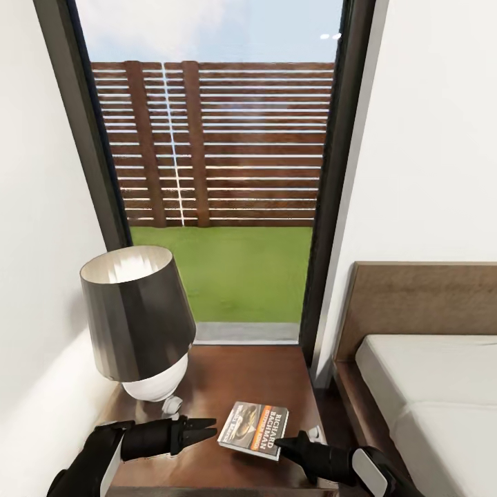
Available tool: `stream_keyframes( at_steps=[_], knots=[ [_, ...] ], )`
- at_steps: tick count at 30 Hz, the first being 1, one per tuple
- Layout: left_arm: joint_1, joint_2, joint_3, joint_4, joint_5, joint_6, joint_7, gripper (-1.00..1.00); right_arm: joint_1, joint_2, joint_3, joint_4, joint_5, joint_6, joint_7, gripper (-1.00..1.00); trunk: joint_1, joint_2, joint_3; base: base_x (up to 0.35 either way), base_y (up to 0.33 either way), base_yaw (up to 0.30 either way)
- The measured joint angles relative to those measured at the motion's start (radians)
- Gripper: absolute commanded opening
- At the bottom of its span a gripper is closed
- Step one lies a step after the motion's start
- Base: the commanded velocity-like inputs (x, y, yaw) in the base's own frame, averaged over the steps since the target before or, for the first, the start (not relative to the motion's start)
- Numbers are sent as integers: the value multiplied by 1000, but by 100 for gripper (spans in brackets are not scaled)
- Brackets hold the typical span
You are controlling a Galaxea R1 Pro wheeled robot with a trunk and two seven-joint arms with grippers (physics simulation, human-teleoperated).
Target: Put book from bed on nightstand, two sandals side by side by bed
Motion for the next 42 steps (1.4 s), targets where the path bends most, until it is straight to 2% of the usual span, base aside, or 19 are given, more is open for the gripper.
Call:
stream_keyframes(
  at_steps=[14,24,35,37,42],
  knots=[
    [0,0,0,0,0,0,0,100,-1,0,0,0,0,0,0,-100,0,0,0,168,0,0],
    [0,0,0,0,0,0,0,100,0,0,0,0,-1,0,0,-100,0,0,0,25,0,0],
    [0,0,0,0,0,0,0,100,0,0,0,0,0,0,0,-100,42,-77,-34,0,0,0],
    [0,0,0,0,1,0,0,100,0,0,-1,-1,-17,7,0,-100,50,-91,-41,0,0,0],
    [0,0,0,0,1,0,0,100,-1,0,-1,-1,-16,7,0,-100,50,-91,-41,0,0,0]
  ],
)
